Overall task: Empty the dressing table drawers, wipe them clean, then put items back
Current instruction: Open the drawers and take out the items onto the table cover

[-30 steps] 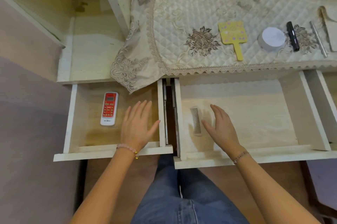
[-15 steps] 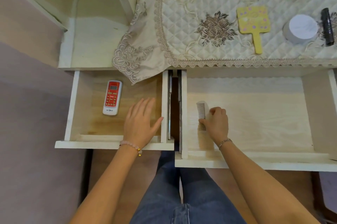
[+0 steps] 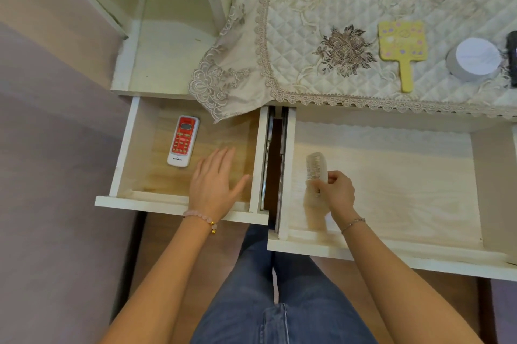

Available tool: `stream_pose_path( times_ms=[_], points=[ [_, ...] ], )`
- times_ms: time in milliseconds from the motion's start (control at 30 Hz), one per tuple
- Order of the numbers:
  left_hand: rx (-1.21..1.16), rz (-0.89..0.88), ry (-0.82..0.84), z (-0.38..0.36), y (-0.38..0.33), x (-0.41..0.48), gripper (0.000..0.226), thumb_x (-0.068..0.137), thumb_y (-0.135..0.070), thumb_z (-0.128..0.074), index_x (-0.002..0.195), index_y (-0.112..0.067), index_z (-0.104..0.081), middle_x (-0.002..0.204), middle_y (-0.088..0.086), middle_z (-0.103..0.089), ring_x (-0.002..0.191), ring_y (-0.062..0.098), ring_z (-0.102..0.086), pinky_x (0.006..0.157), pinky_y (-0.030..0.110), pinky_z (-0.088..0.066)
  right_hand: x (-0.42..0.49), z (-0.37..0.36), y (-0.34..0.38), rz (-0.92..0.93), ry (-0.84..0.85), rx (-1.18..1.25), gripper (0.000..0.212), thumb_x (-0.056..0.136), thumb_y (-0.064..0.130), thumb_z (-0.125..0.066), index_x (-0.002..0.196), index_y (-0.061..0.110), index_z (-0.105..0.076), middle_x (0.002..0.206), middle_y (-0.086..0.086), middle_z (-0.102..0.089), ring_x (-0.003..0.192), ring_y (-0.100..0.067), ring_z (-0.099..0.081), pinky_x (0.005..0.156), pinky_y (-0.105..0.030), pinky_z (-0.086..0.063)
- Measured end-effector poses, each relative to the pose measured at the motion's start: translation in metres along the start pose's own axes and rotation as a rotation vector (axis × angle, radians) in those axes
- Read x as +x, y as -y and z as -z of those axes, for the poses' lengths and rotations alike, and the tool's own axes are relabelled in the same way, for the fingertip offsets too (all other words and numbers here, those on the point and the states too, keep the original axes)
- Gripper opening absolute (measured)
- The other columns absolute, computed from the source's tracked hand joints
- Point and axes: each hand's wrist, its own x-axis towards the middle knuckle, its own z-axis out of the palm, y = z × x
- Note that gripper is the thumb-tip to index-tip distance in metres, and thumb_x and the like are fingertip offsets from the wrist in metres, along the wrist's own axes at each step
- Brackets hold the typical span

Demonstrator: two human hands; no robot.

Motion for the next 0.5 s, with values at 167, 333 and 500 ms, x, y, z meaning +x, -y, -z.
stream_pose_path(
  times_ms=[167,333,500],
  points=[
    [-0.135,0.092,-0.042,0.007,0.018,0.002,0.061,0.09,-0.048,-0.048,0.138,-0.01,-0.041,0.14,0.008,-0.047,0.129,0.024,-0.043,0.107,0.04,-0.034,-0.012,0.013,0.02,0.059,0.02,0.245,0.02,0.082,0.016,-0.068,0.101,0.012,-0.065,0.092,-0.003,-0.068,0.086,-0.022,-0.065,0.081,-0.043,-0.055],
    [-0.317,0.322,-0.027,0.01,0.056,0.019,0.058,0.088,-0.033,-0.06,0.138,-0.009,-0.04,0.137,0.011,-0.048,0.125,0.028,-0.045,0.103,0.043,-0.04,-0.03,0.018,0.052,0.112,0.02,0.39,0.014,0.083,0.008,-0.065,0.096,0.012,-0.065,0.088,-0.005,-0.068,0.085,-0.024,-0.066,0.082,-0.043,-0.055],
    [-0.453,0.51,0.053,0.005,0.101,0.046,0.05,0.082,-0.021,-0.065,0.128,-0.007,-0.048,0.12,0.014,-0.054,0.108,0.031,-0.053,0.09,0.042,-0.047,-0.046,0.009,0.085,0.12,0.006,0.461,0.013,0.085,0.003,-0.061,0.089,0.015,-0.062,0.084,-0.004,-0.065,0.081,-0.02,-0.063,0.08,-0.039,-0.054]
  ],
)
